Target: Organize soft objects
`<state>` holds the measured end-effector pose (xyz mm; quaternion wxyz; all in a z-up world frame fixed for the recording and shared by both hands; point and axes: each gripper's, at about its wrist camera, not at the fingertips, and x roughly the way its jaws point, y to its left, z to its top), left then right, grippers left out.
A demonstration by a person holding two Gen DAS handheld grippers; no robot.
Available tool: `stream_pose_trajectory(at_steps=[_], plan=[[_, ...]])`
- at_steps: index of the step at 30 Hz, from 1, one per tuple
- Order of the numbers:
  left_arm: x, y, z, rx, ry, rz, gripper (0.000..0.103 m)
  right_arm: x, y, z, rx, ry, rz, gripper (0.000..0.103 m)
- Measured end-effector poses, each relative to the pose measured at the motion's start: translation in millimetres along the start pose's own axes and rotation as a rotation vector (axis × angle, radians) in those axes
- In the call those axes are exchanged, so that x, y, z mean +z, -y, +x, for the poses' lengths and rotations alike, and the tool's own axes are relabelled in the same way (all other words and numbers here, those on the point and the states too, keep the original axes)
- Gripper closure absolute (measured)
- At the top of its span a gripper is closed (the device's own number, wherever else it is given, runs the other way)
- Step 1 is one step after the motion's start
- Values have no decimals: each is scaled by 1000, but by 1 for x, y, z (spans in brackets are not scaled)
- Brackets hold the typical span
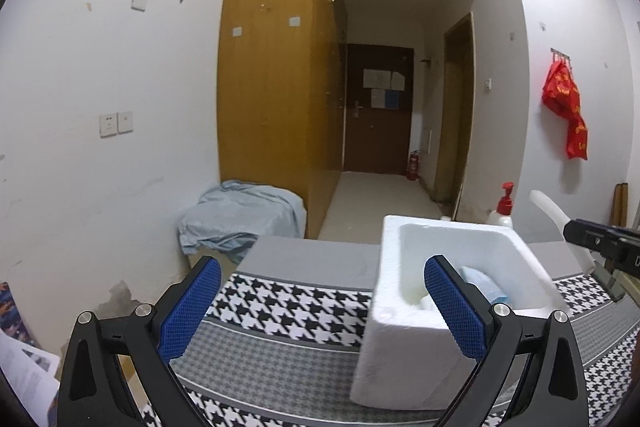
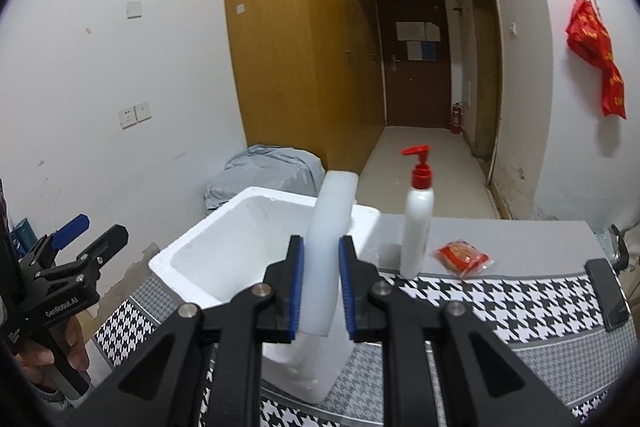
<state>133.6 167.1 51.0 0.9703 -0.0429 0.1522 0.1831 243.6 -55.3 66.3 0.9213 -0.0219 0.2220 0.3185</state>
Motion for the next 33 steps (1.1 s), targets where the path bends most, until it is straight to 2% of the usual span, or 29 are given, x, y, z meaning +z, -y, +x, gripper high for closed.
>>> stream_pose_trajectory(at_steps=[6,13,20,22,24,25,26,30,33], plan=[[-6,-12,0,42,1,-20,1,8,-12,19,53,-10,-13,82],[-10,-17,4,77,-8,-9,1,8,-20,39,49,-45,-27,82],[-12,-17,0,72,-9,-1,1,11,-21,54,31,-75,-30,80],[-13,-16,-2,67,-8,5,1,11,-23,59,41,-94,-37,75],[-13,-16,-3,69,-5,4,1,11,-22,63,49,-106,-30,66],[-13,-16,-4,69,-5,3,1,10,-22,63,42,-109,-30,51],[-13,-16,-4,68,-5,4,1,9,-24,61,36,-103,-40,42],[-13,-16,-5,63,-5,1,1,7,-29,47,38,-76,-61,41],[-12,-15,-9,58,-2,-2,1,7,-30,34,48,-51,-62,22]])
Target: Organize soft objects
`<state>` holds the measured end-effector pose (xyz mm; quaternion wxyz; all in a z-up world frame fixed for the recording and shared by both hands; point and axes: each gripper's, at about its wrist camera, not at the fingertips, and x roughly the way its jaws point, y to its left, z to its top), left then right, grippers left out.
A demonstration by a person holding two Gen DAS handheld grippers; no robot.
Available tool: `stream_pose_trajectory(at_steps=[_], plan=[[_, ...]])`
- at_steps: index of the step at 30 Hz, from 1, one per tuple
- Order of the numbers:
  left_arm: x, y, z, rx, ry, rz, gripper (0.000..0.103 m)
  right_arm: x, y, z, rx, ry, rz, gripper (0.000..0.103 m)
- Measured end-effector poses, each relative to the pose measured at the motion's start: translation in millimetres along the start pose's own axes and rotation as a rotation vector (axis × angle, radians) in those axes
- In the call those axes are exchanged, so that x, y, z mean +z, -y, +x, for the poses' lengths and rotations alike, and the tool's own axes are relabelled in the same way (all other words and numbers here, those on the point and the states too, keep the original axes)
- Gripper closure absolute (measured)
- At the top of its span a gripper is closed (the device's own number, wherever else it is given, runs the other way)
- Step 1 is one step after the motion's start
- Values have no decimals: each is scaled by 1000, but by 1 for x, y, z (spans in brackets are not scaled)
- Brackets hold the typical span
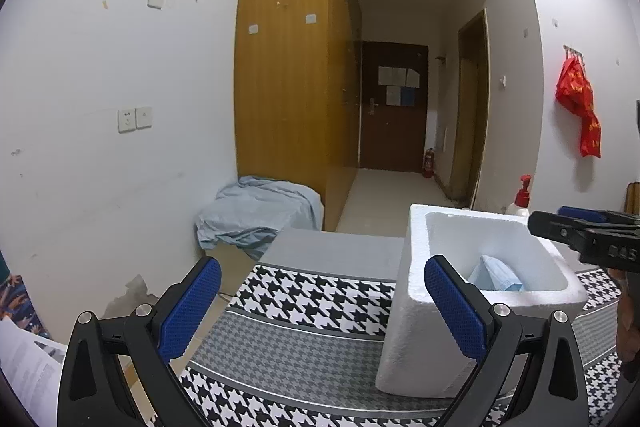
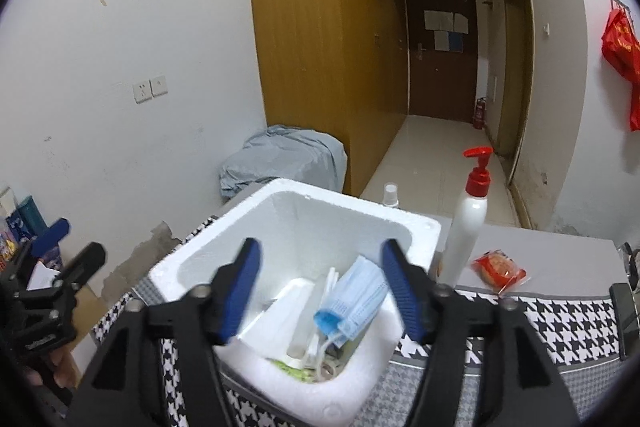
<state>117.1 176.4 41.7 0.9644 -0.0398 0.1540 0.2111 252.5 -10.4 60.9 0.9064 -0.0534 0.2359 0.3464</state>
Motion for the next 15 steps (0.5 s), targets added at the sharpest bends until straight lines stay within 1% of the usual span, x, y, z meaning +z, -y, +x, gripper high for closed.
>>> stream_pose_trajectory(at_steps=[1,2,6,8,15], plan=[[0,0,-2,0,3,-3,1,0,-1,-5,-9,12,-9,17],[1,1,-3,-3,5,-3,1,0,0,-8,-18,22,-12,16],[2,6,-9,-12,9,3,1,1,4,-19,-12,44,-3,14],[3,8,-11,-19,10,4,1,1,7,-22,-24,48,4,12],[7,18,-22,-42,14,7,1,-1,13,-35,-26,72,11,11]])
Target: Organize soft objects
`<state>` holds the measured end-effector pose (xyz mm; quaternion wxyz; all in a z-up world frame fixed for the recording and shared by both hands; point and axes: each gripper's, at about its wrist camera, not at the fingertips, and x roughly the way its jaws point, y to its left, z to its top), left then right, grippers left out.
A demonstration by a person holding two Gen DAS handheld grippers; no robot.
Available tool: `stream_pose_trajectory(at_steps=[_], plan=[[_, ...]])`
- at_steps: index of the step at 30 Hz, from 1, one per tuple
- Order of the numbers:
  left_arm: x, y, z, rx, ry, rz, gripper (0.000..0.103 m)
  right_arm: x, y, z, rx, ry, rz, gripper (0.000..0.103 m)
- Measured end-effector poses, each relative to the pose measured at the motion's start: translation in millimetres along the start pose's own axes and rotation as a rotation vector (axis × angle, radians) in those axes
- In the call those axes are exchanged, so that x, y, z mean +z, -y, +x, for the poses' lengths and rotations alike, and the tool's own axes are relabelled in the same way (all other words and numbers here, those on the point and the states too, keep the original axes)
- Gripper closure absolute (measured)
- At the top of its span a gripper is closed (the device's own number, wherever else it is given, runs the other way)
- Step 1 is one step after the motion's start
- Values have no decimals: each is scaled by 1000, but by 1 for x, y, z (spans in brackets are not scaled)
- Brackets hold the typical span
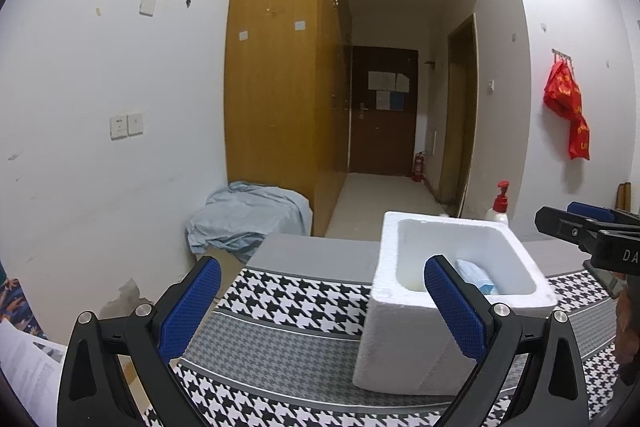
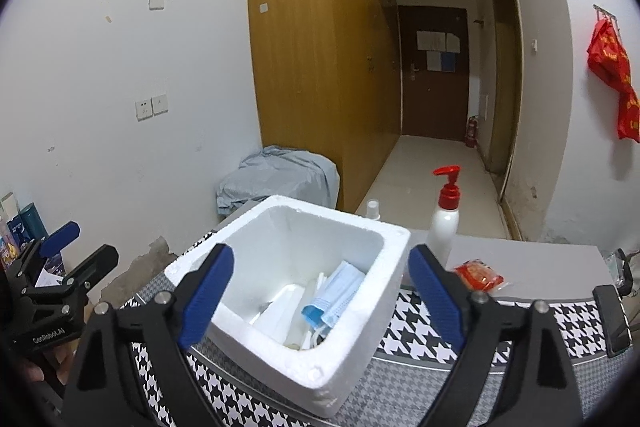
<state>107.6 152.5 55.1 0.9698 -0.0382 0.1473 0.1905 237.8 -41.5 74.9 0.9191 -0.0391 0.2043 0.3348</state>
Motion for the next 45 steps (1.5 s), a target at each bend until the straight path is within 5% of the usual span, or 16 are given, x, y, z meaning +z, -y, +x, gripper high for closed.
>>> stream_pose_trajectory(at_steps=[22,45], plan=[[11,70,-27,-195,14,17,1,-25,37,-72,-106,98,13,0],[-3,85,-92,-238,59,47,1,-63,18,-142,-103,175,14,0]])
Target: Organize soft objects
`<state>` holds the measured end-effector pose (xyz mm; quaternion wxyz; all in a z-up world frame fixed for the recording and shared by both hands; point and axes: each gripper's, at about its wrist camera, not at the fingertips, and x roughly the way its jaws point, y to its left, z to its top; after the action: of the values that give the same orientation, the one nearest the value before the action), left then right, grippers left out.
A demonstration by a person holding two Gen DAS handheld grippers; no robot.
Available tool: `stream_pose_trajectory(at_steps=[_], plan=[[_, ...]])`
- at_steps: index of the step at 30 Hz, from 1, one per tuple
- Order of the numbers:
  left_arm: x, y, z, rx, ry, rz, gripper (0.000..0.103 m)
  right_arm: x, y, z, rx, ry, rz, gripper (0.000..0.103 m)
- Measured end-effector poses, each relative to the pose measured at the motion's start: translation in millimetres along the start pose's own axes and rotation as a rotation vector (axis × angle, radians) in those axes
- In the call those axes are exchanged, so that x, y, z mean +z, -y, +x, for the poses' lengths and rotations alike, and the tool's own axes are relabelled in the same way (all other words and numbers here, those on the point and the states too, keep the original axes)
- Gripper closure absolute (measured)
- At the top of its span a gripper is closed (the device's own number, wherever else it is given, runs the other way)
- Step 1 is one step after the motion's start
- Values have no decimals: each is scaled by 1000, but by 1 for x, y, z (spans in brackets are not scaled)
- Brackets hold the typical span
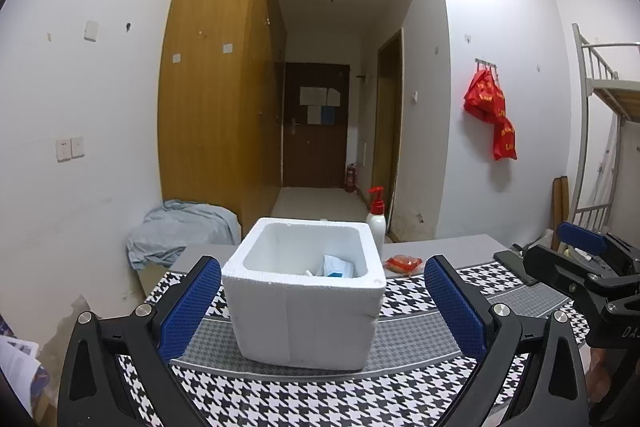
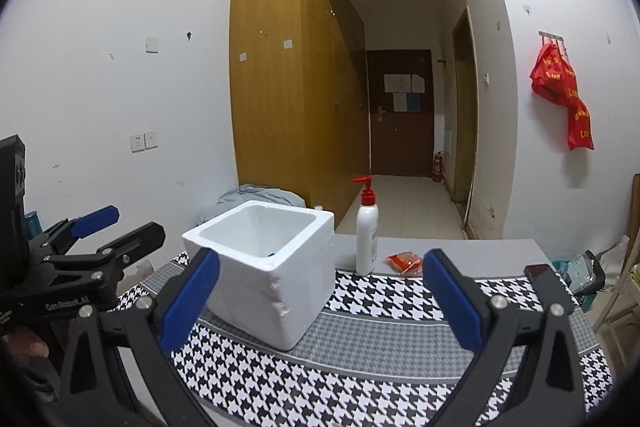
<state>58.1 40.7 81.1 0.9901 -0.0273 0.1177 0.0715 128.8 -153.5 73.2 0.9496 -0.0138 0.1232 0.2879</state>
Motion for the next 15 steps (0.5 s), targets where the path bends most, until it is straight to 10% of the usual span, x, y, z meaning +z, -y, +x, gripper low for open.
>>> stream_pose_trajectory(at_steps=[15], plan=[[-26,0,-36,84,70,1,1,-25,-13,-26,25,45,4,0]])
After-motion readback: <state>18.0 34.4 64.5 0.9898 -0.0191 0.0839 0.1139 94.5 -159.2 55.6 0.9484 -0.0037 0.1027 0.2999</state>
